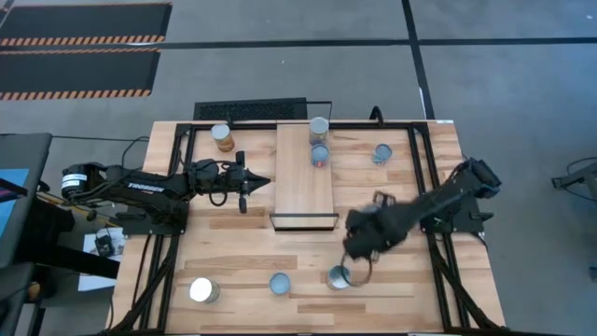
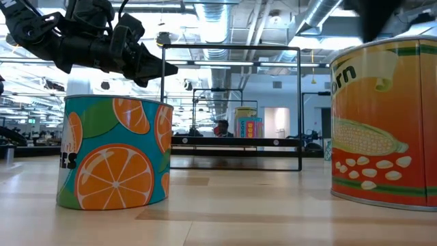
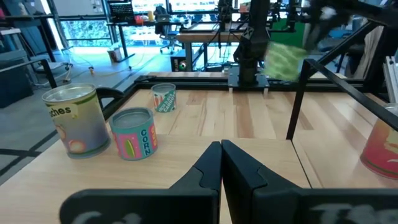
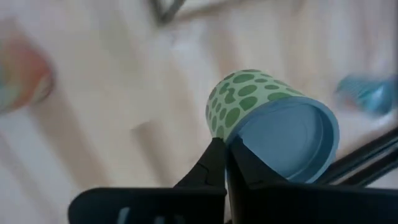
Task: Pick and place cans onto a shelf
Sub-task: Put the small canned peas on the shelf
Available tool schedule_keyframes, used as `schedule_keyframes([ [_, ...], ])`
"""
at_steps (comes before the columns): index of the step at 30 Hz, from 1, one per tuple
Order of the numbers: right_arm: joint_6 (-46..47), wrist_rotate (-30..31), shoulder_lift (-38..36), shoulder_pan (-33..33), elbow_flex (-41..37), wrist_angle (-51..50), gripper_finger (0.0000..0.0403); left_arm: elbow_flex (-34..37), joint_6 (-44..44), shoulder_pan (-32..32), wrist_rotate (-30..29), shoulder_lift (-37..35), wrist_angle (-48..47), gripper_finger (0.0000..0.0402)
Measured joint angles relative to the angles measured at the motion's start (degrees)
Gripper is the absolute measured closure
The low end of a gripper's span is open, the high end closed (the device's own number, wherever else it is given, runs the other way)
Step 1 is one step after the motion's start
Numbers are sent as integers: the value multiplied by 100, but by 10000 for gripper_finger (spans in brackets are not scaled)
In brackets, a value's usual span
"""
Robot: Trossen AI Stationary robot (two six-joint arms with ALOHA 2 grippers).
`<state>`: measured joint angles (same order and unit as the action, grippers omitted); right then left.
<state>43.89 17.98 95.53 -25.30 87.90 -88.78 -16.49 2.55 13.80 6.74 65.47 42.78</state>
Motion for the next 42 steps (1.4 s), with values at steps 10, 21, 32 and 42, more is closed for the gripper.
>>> schedule_keyframes([
  [10,-3131,506,-280,1911,11,1017,395,0,19,-2,-4,0,-73,402],
  [21,-5714,-706,285,3237,22,2842,396,0,44,0,-4,0,-83,401],
  [32,-6053,-862,1091,3342,12,2799,394,0,74,-1,-4,26,-68,401],
  [42,-6100,-780,1166,3427,11,3072,392,0,68,0,-4,26,-79,401],
])
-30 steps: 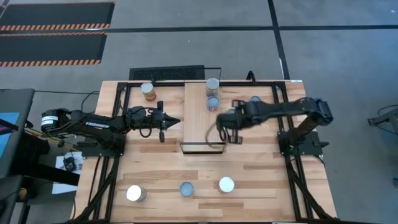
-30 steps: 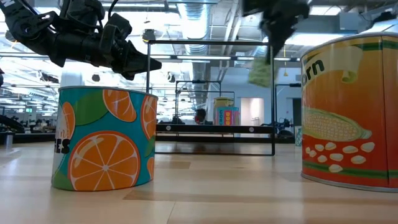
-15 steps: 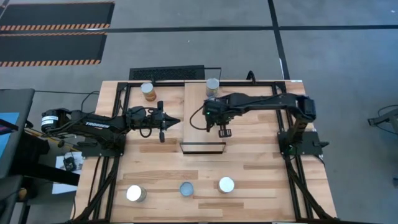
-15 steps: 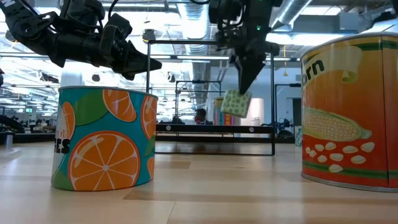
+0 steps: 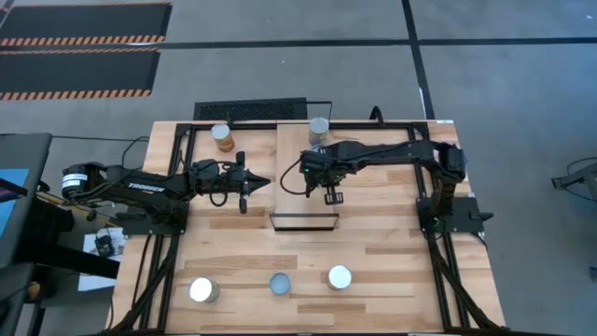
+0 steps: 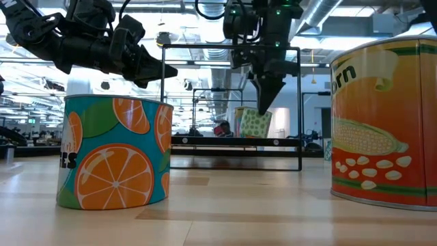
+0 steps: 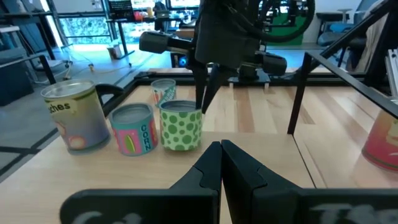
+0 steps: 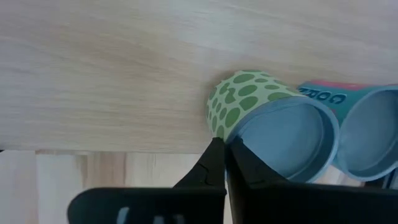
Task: Pick and place cans onto a shelf
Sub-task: Put the small canned peas on the shelf
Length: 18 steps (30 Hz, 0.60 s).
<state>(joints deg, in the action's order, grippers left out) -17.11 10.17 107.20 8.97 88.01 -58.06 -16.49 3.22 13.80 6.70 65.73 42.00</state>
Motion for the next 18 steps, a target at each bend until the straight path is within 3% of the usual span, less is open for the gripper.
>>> schedule_keyframes([
  [9,-88,-22,0,61,0,89,389,0,-5,-1,2,0,-2,401],
  [18,-76,-107,0,57,-2,182,349,0,-42,-2,2,0,-2,401],
])
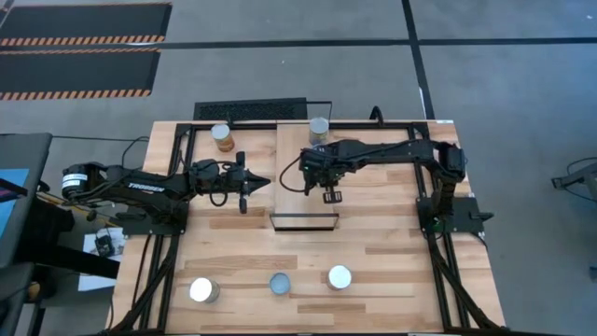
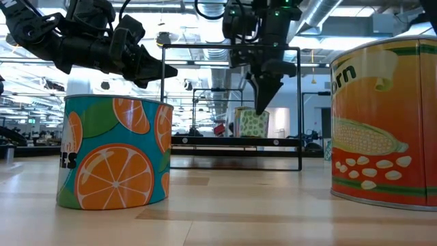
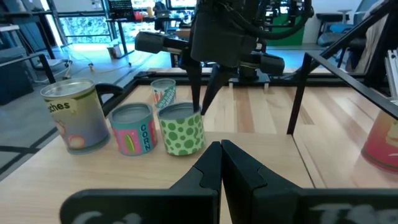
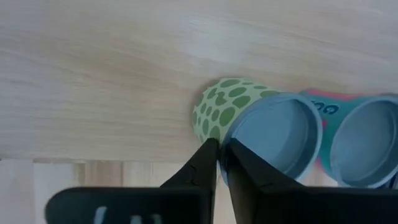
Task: Pick and place cans onto a shelf
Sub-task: Put the small canned peas on the shelf, then put the top large canned corn on the shelf
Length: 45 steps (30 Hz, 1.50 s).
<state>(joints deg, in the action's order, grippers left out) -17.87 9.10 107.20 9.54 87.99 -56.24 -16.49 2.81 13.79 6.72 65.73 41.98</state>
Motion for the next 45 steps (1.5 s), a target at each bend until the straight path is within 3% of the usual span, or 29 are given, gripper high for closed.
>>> schedule_keyframes([
  [35,321,38,-9,-62,208,78,344,0,4,1,0,-3,4,401],
  [40,443,642,-89,-285,447,-492,362,0,17,1,0,-4,0,401],
  [45,895,721,-863,-354,-256,-456,395,0,-4,1,15,-4,-8,401],
])
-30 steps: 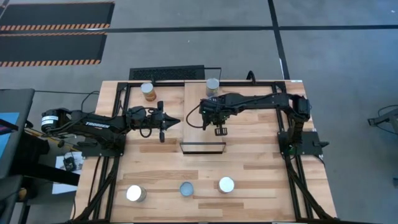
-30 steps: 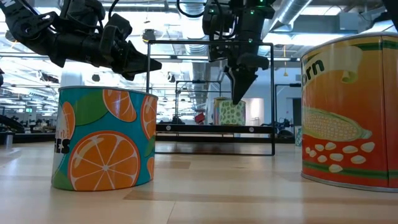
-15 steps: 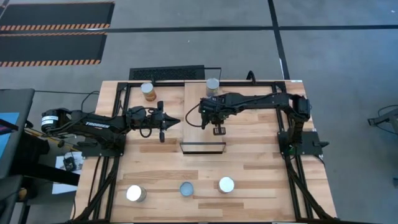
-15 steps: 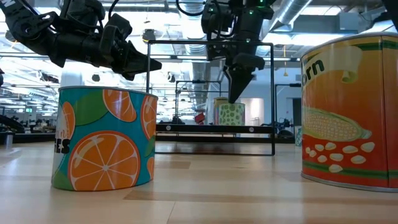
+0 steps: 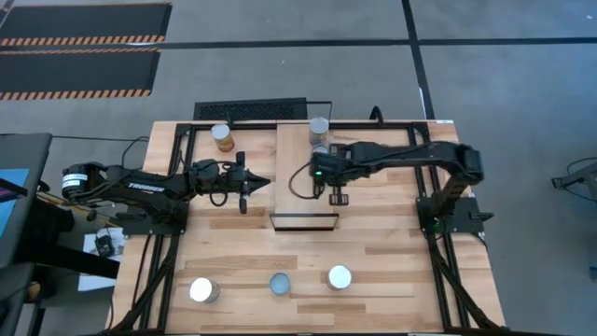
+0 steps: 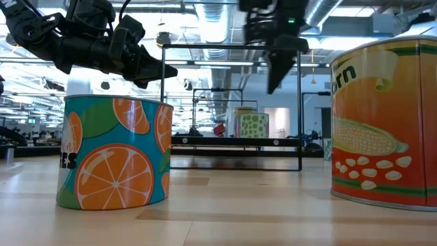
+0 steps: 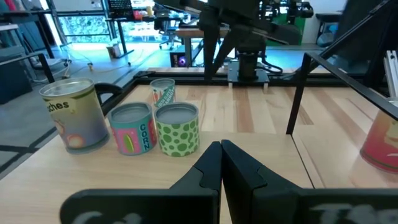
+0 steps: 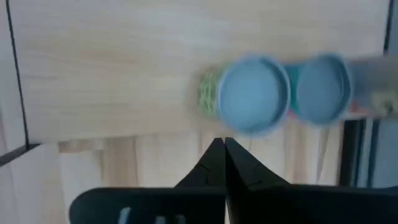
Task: Pick and place cans onto a shelf
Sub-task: Put the top large canned corn on the shelf
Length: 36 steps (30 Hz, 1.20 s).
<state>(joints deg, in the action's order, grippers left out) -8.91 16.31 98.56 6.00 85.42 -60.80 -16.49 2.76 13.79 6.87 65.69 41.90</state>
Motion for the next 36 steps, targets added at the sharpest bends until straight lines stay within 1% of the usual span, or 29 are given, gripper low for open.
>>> schedule_keyframes([
  [4,417,330,-1120,7,-1218,807,387,0,-26,1,22,0,-58,401],
  [8,828,361,-2397,-80,-2545,1867,395,0,-47,1,23,0,-104,401],
  [13,1133,360,-3897,-297,-4189,3513,396,0,-46,1,26,0,-106,401],
  [17,1257,597,-4767,-604,-5414,4995,395,0,8,-34,29,0,-181,401],
  [20,1257,641,-5147,-843,-6252,6128,399,-2,74,-118,33,0,-183,401],
  [23,1255,664,-5309,-1086,-6994,7486,398,-89,78,-163,37,-1,-235,401],
  [25,1252,827,-5333,-1245,-7396,8199,397,-207,8,-156,-34,-2,-333,401],
  [27,1259,1082,-5327,-1418,-7686,8709,396,-385,-117,-98,-197,-20,-610,401],
  [29,1288,1295,-5325,-1588,-7878,9031,398,-676,-246,43,-345,-54,-1154,401],
  [31,1336,1413,-5327,-1775,-8034,9309,398,-1048,-278,235,-380,-89,-2010,401],
  [33,1361,1574,-5324,-1983,-8118,9393,398,-1427,-216,444,-448,-92,-2958,401],
  [36,1363,1995,-5324,-2279,-8181,9427,398,-1983,-100,779,-570,-92,-4229,401],
])
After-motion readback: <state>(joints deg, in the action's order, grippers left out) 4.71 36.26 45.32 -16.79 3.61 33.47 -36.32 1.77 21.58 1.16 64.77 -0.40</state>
